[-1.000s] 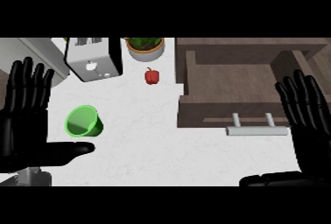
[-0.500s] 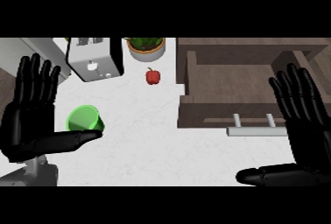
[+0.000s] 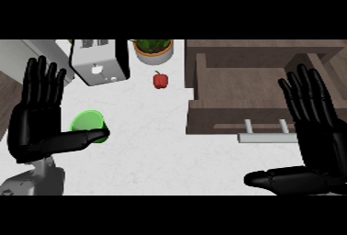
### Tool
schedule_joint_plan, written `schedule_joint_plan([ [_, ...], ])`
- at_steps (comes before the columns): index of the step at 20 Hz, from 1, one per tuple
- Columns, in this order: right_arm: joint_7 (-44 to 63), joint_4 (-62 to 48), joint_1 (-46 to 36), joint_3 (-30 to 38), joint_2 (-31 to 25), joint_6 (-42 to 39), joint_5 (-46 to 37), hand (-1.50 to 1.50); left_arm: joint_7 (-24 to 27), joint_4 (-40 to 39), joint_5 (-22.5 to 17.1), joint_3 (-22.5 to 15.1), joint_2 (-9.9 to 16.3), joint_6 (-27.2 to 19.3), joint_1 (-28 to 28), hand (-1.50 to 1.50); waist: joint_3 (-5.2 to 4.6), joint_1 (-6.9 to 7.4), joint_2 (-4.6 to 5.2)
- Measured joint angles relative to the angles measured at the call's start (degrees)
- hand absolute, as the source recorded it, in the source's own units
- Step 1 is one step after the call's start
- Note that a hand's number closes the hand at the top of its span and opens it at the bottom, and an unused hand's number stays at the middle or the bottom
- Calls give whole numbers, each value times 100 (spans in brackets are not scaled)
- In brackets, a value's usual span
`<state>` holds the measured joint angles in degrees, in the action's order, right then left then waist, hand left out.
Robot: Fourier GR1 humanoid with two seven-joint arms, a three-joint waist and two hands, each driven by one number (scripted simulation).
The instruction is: Pick up the cup, place it into the drawer and close the drawer
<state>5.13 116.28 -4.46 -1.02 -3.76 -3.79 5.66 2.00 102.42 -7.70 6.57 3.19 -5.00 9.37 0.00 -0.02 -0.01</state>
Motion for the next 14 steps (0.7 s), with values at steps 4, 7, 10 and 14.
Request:
schedule_joint_plan([
  [4, -89, 34, 115, 31, -3, -70, 2, -150, 46, -46, -44, 13, 16, 48, -191, -150, 0, 0, -3],
  [7, -5, 110, 100, 3, 23, -36, -51, -150, 114, -131, -8, -16, -20, 20, -298, -150, 0, 0, -2],
  [10, 133, 164, -19, 64, -5, -16, -28, -150, 125, -191, -1, 9, -22, 7, -440, -150, 0, 3, -2],
  [14, 226, 207, -61, 144, -37, -25, 9, -150, 253, -463, -13, 116, 20, 30, -524, -150, -1, 2, -2],
])
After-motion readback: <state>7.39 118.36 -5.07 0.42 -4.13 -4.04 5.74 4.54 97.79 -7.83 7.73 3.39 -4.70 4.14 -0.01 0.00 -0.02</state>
